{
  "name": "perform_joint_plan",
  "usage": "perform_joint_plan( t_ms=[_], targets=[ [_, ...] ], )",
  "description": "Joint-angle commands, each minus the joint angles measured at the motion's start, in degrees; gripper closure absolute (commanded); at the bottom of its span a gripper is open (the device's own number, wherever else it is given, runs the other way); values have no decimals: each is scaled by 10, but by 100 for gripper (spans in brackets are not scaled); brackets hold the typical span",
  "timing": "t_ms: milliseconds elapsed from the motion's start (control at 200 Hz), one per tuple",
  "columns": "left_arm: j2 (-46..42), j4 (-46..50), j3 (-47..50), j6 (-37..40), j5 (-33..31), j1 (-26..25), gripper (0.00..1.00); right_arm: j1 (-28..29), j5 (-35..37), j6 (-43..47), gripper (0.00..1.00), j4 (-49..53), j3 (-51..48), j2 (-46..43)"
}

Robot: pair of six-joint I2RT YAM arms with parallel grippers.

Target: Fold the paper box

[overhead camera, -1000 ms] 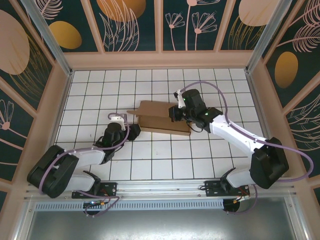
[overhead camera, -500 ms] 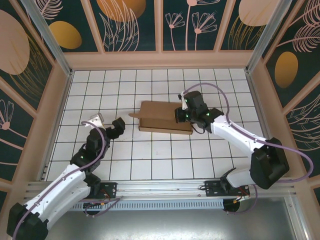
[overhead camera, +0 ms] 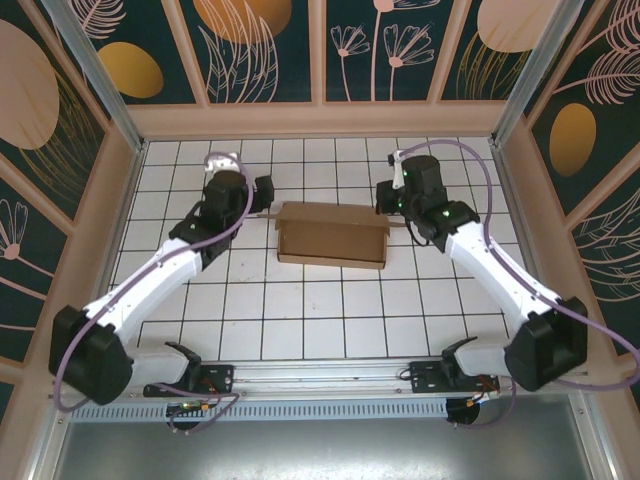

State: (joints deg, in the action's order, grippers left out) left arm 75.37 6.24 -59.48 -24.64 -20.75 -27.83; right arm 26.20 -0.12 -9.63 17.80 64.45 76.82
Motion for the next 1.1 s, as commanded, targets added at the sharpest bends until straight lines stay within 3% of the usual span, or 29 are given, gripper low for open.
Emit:
perform_joint_plan(
  t_ms=[0,110,220,295,475,716,876,1016,1096],
  targets=[
    [22,58,-56,29,54,21,12,26,-15,11,100,56,21,38],
    [63,95,-96,30,119,29,13,25,-4,-11,96,55,-7,25],
    [112,132,-111,34,193,29,14,31,13,-30,84,85,-21,33],
    [134,137,-90,26,223,29,18,36,50,-42,82,101,-29,36],
    [138,84,4,-12,278,29,23,47,42,-54,80,94,-77,29],
    [161,49,70,-40,303,29,31,68,76,-62,76,87,-95,63],
    [202,47,69,-41,308,29,43,63,67,-70,74,93,-74,57],
    [214,49,63,-38,311,29,47,54,56,-93,53,107,-52,27],
    [214,52,61,-36,306,29,50,14,25,-114,52,104,-53,5]
  ],
)
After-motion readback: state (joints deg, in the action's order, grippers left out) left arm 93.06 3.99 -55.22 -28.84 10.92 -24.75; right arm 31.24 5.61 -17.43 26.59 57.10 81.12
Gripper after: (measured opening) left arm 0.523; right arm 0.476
